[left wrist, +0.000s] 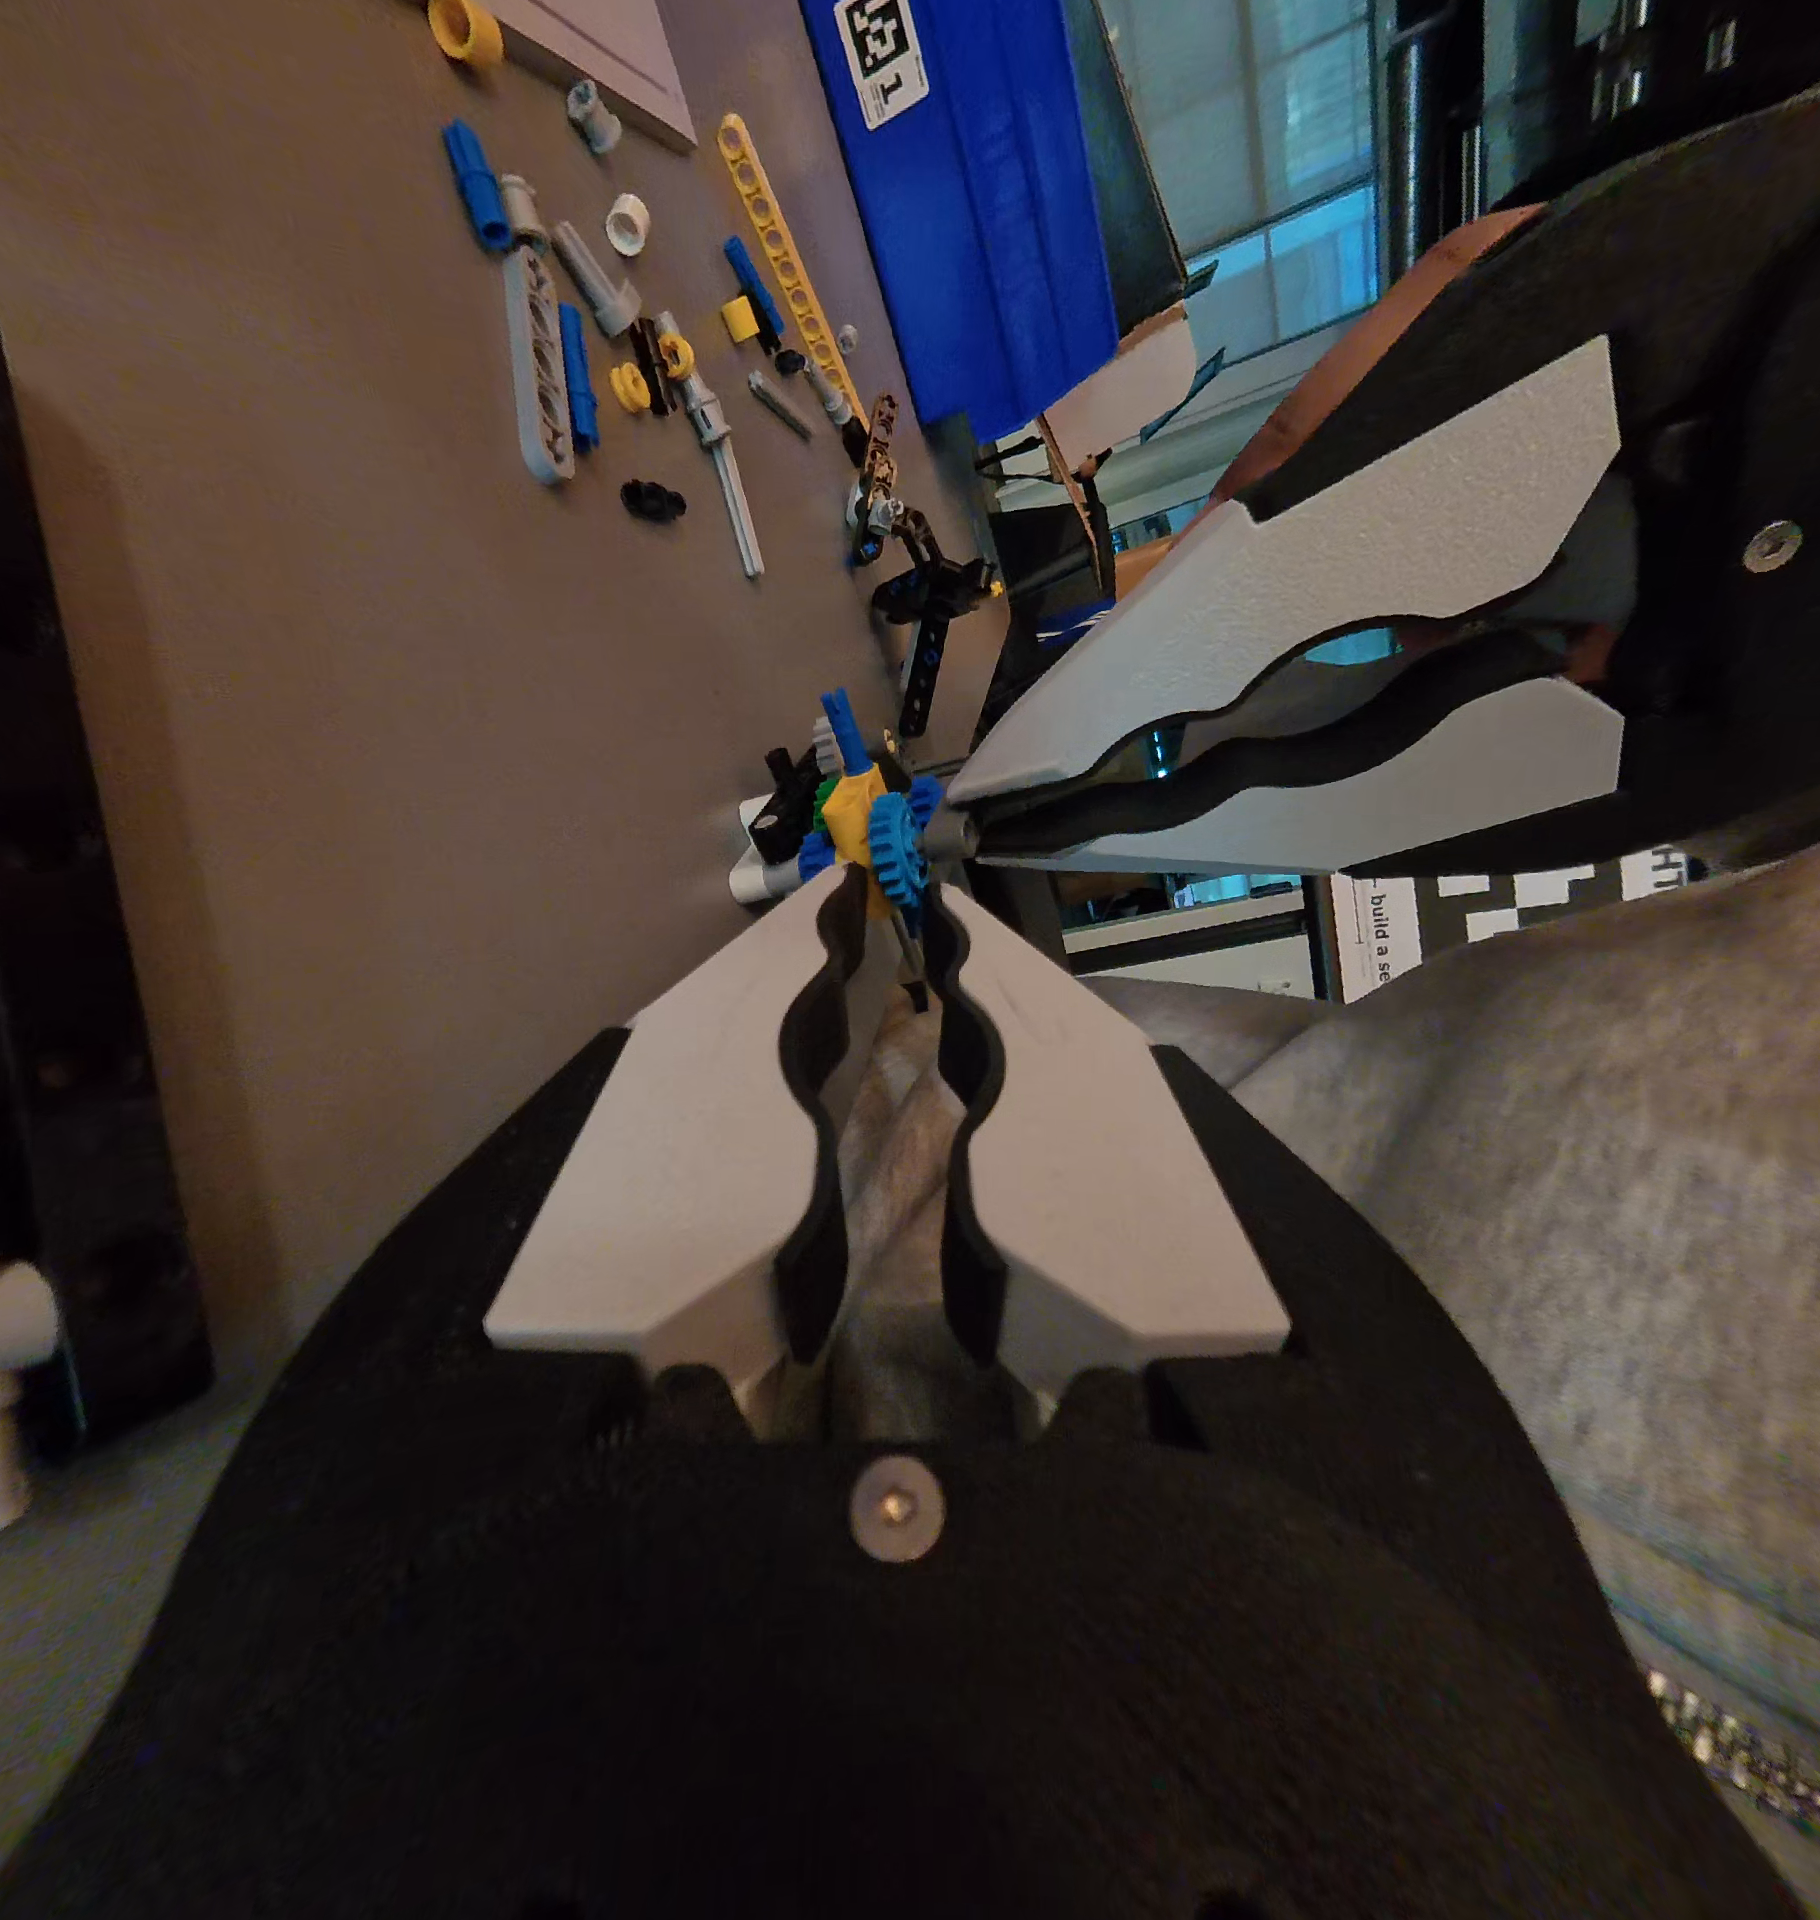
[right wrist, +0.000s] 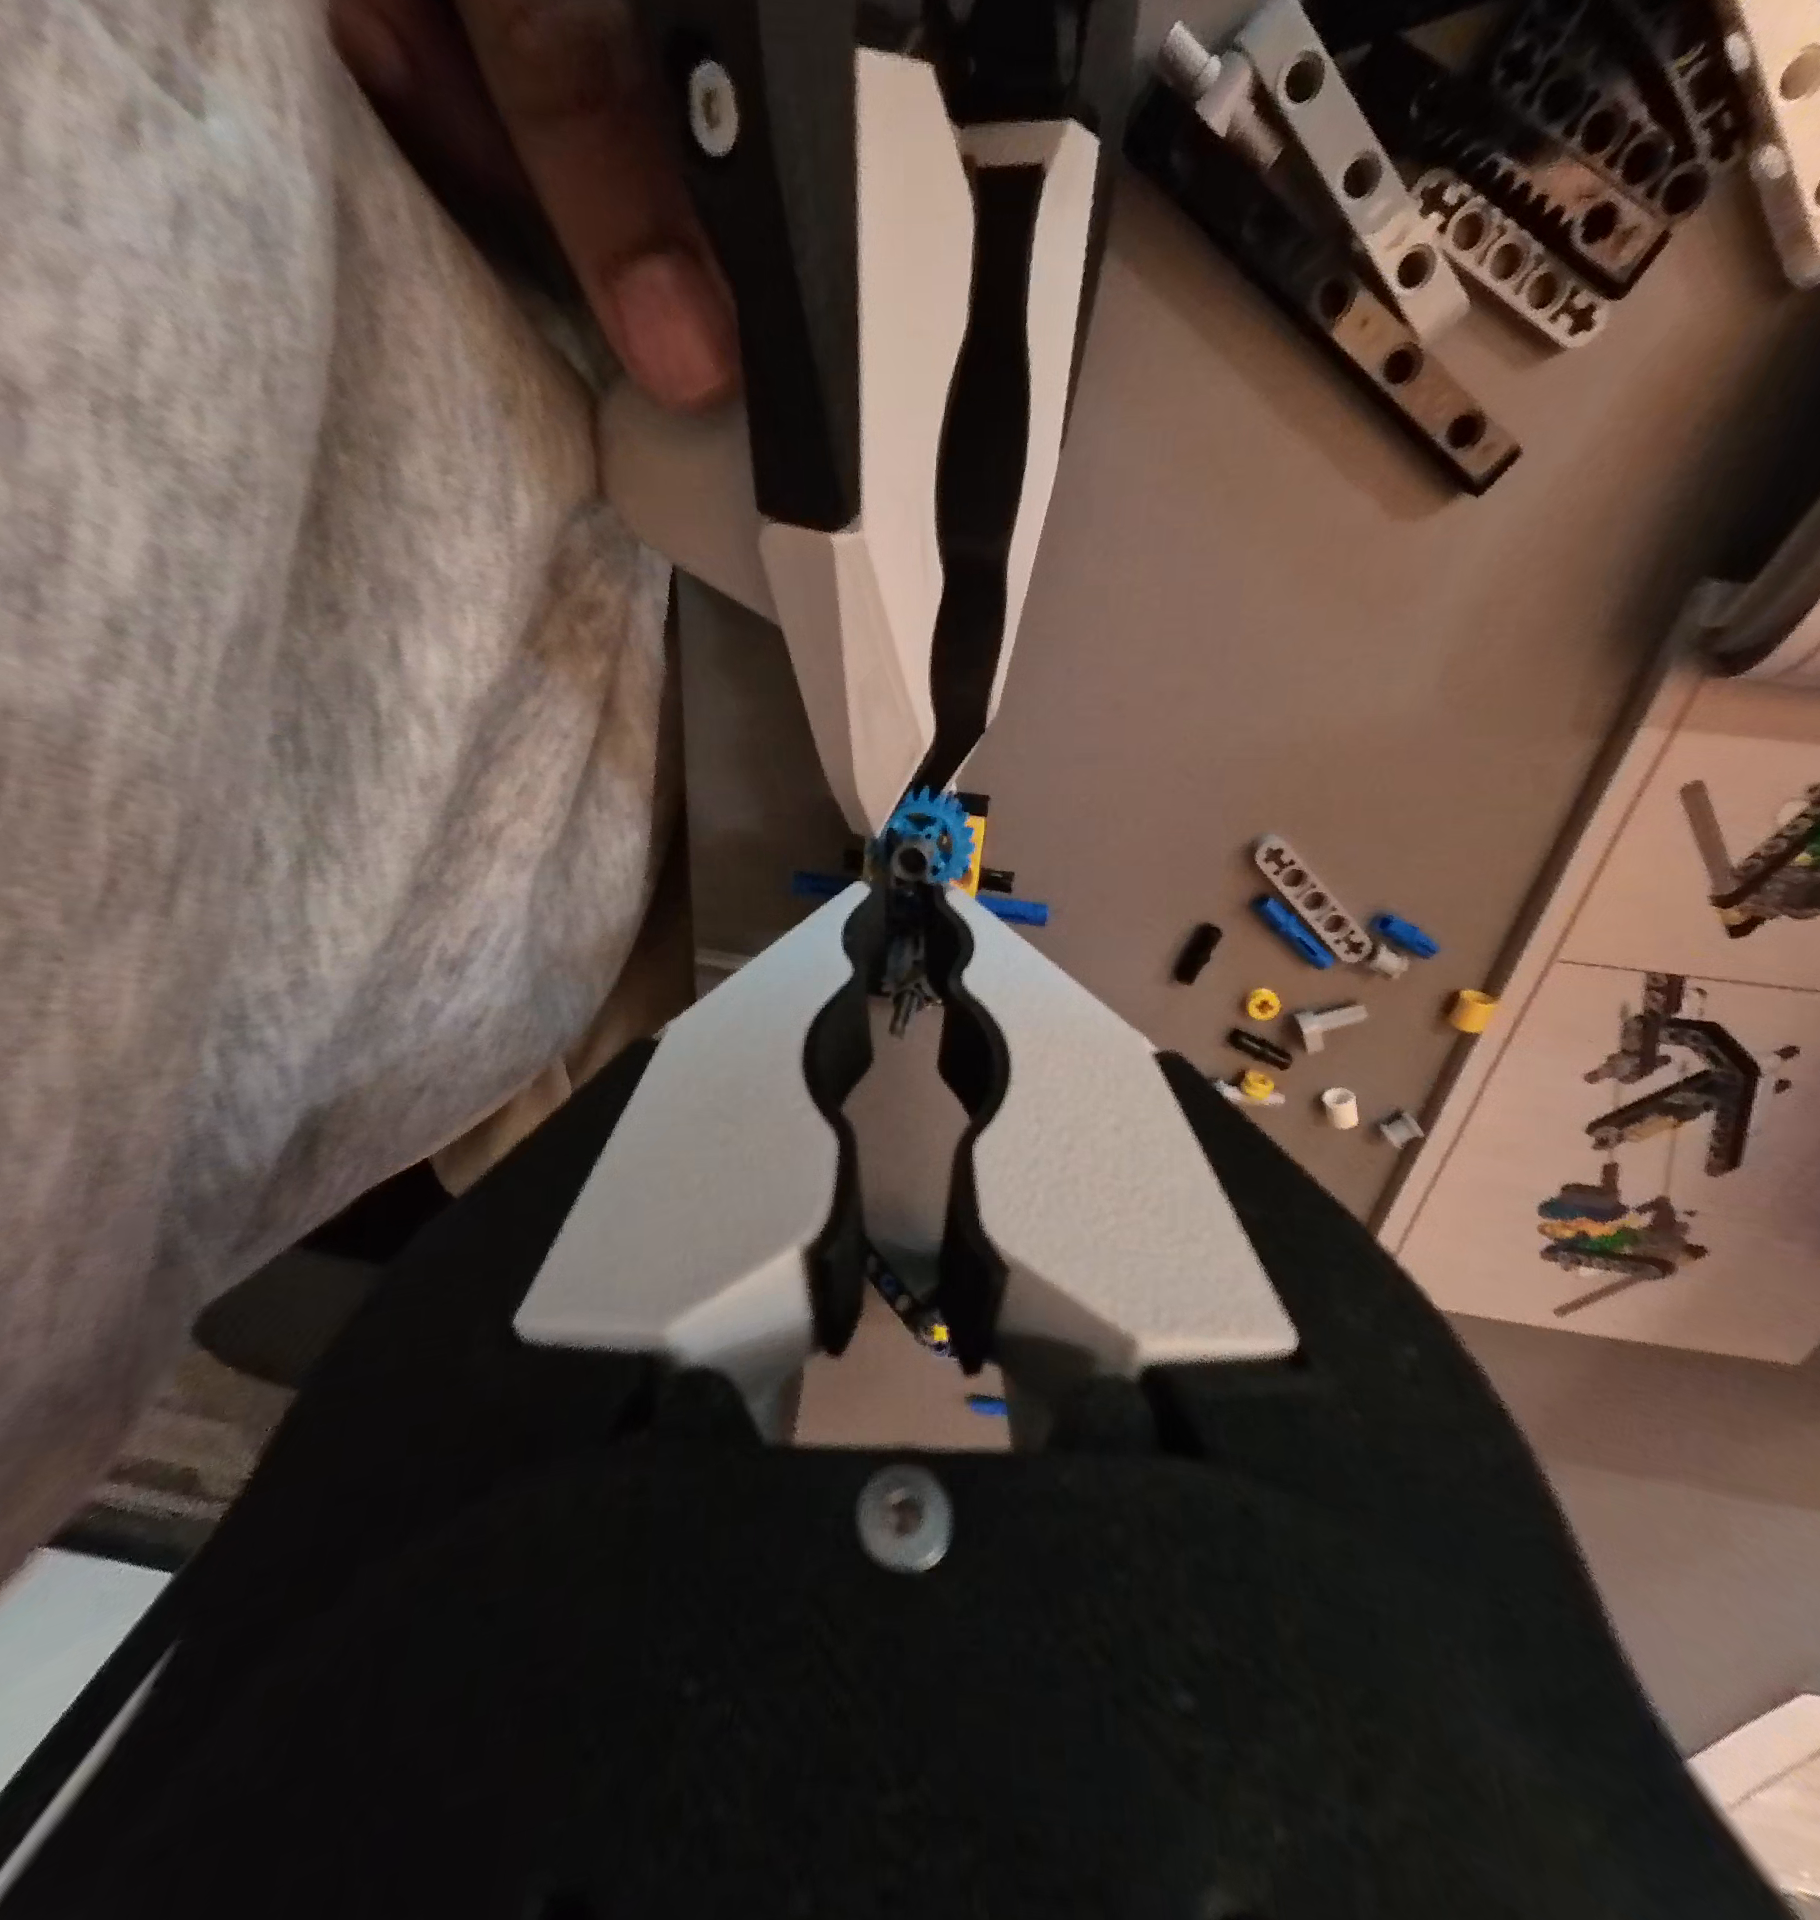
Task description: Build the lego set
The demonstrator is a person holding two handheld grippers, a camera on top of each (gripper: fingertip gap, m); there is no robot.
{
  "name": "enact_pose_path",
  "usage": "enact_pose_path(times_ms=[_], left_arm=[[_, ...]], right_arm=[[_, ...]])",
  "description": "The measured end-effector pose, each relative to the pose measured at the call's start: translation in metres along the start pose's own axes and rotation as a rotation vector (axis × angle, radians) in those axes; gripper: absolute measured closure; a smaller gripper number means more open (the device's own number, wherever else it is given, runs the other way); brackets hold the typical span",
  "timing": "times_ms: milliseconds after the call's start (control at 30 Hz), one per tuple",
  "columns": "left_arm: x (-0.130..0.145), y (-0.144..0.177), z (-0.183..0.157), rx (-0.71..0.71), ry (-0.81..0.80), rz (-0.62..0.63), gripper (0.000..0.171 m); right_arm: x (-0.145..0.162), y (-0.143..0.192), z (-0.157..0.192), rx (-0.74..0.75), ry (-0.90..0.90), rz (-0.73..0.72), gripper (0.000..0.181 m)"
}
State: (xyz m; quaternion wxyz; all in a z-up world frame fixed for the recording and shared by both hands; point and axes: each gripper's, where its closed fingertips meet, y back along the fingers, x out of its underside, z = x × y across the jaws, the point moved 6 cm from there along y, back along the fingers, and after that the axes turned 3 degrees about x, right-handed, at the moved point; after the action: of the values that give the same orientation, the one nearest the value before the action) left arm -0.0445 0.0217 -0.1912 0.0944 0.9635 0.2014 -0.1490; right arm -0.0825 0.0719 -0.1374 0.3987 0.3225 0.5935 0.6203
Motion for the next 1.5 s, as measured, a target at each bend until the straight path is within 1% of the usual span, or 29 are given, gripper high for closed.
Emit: enact_pose_path(times_ms=[200, 333, 500, 600, 733, 800, 900, 1167, 1500], left_arm=[[0.0, 0.0, 0.0, -0.003, -0.002, 0.0, 0.164], [0.0, 0.0, 0.0, -0.005, -0.005, -0.001, 0.164], [-0.001, 0.0, -0.001, 0.002, -0.003, -0.007, 0.165], [-0.001, 0.001, -0.001, 0.002, -0.002, -0.01, 0.165], [-0.001, 0.0, -0.001, 0.0, -0.008, -0.01, 0.165], [-0.001, 0.0, -0.001, 0.0, -0.01, -0.009, 0.165], [0.0, 0.0, -0.001, -0.002, -0.014, -0.008, 0.165], [0.0, 0.0, -0.001, 0.0, -0.014, -0.002, 0.165], [0.0, 0.0, -0.001, 0.005, -0.007, 0.002, 0.166]], right_arm=[[-0.001, -0.001, 0.0, -0.006, -0.003, 0.014, 0.176], [0.001, -0.001, -0.001, -0.023, -0.026, -0.019, 0.176], [0.001, 0.0, -0.001, 0.005, -0.099, -0.03, 0.176], [0.001, 0.0, 0.001, 0.047, -0.098, -0.04, 0.175], [0.004, 0.005, 0.001, 0.072, -0.122, -0.04, 0.168], [0.008, 0.009, 0.0, 0.078, -0.155, -0.045, 0.169], [0.009, 0.011, 0.0, 0.05, -0.192, -0.057, 0.176], [0.009, 0.006, 0.003, 0.041, -0.167, -0.009, 0.178], [0.009, 0.004, 0.003, 0.045, -0.137, 0.003, 0.178]])
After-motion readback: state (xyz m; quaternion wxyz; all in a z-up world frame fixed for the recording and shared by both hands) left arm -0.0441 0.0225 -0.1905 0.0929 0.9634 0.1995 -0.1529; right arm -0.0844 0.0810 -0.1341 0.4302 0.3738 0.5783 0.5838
